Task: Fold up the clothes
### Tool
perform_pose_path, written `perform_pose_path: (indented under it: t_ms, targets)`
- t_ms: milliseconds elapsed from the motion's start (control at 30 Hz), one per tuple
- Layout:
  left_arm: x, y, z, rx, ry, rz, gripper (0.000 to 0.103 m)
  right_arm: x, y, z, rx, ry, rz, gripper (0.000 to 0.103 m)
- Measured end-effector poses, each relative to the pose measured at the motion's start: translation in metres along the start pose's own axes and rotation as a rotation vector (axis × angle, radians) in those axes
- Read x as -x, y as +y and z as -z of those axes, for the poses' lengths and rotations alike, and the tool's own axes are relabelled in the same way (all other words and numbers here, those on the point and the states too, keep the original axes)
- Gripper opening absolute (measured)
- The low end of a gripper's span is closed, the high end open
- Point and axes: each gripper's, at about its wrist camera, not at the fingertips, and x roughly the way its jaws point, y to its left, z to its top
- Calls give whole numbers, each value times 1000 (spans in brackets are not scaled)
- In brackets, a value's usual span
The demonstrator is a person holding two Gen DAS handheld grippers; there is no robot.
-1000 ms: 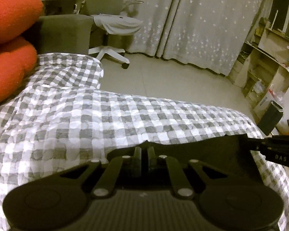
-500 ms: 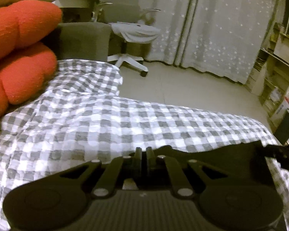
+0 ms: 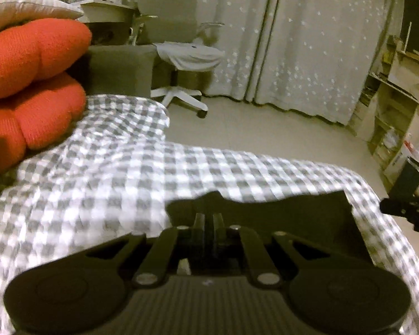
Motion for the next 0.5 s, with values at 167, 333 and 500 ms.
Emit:
perform_pose_path:
  t_ms: [167, 333, 500]
  targets:
    - [13, -16, 14, 3, 15, 11, 10, 5, 13, 11, 40, 27, -44, 31]
    - [18, -33, 40, -51, 47, 25, 15, 8, 26, 24, 62, 89, -83, 31]
    - [14, -39, 57, -82, 75, 12, 15, 10, 55, 43, 160, 142, -129, 31]
